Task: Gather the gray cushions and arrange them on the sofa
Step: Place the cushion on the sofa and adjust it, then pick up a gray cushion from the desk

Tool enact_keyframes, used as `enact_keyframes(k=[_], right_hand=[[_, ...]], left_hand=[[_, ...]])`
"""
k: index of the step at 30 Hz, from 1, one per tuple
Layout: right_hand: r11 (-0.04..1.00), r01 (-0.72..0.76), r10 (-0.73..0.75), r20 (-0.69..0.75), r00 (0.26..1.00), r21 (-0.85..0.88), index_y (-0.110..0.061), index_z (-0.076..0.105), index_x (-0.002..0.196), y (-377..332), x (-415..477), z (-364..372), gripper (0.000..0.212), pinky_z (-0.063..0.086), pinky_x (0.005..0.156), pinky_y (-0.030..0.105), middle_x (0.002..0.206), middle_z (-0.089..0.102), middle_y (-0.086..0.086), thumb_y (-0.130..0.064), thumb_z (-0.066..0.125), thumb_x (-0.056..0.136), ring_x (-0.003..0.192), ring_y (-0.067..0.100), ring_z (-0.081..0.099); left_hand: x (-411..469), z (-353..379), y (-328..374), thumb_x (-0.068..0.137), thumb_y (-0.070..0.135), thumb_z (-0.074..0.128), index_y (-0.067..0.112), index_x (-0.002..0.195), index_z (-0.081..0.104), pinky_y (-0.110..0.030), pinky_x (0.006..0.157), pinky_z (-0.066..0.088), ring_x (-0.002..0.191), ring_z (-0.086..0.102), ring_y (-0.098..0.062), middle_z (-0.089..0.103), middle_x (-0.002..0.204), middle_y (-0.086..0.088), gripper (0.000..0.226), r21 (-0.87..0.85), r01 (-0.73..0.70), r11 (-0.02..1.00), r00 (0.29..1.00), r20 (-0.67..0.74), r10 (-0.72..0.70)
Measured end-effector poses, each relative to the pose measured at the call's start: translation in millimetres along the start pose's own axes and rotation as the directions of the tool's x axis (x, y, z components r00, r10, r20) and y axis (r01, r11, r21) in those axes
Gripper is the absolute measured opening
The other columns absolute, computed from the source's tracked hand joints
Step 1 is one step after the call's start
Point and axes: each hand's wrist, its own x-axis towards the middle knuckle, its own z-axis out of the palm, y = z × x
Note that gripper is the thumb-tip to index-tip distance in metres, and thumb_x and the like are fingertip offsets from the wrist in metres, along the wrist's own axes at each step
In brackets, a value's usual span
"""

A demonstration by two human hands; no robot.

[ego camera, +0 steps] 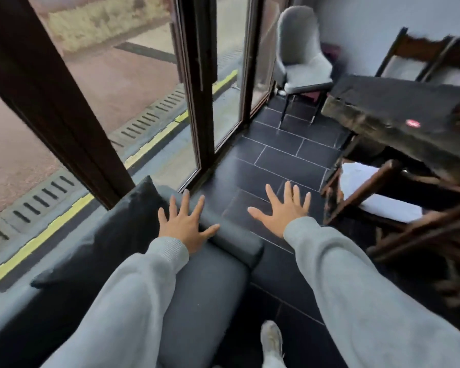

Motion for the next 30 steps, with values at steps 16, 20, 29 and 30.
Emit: enact_keyframes(k=[16,20,29,30], right_hand=[[0.788,-0.568,0.599,-0.085,0.796,0.235,-0.045,-0.002,0.162,436,-319,-49,0.099,-0.011,0.122,0.061,0.173,-0.008,0.013,-0.094,0.018,0.079,0.158,0.036,-0.010],[0.690,-0.656,0.698,-0.042,0.715,0.306,-0.046,-0.002,0.162,555,-415,-37,0.097,-0.009,0.123,0.060,0.173,-0.007,0.013,-0.092,0.021,0.081,0.158,0.035,-0.010],[0.315,-0.839,0.914,0.097,0.394,0.443,-0.048,-0.005,0.161,749,-643,20,0.101,-0.007,0.121,0.063,0.173,-0.009,0.013,-0.095,0.020,0.075,0.158,0.037,-0.010],[0.270,-0.849,0.928,0.112,0.355,0.454,-0.048,-0.005,0.160,761,-664,28,0.102,-0.007,0.121,0.063,0.173,-0.009,0.013,-0.096,0.020,0.074,0.158,0.037,-0.010]], left_hand=[[-135,-6,464,0.082,0.089,0.032,0.049,0.157,-0.016,-0.068,0.120,0.003,0.155,-0.020,-0.037,-0.021,0.171,0.001,0.098,0.106,-0.585,0.804,0.809,0.010,0.588],[-204,27,596,0.082,0.087,0.037,0.049,0.157,-0.014,-0.067,0.120,0.004,0.155,-0.019,-0.036,-0.019,0.171,0.000,0.098,0.100,-0.658,0.746,0.752,0.049,0.657],[-359,79,850,0.080,0.090,0.032,0.050,0.158,-0.008,-0.067,0.118,-0.001,0.156,-0.018,-0.035,-0.017,0.172,0.000,0.096,0.092,-0.869,0.487,0.495,0.149,0.856],[-376,84,874,0.081,0.089,0.032,0.048,0.159,-0.008,-0.067,0.118,-0.001,0.156,-0.018,-0.035,-0.017,0.172,0.000,0.096,0.093,-0.889,0.448,0.457,0.163,0.874]])
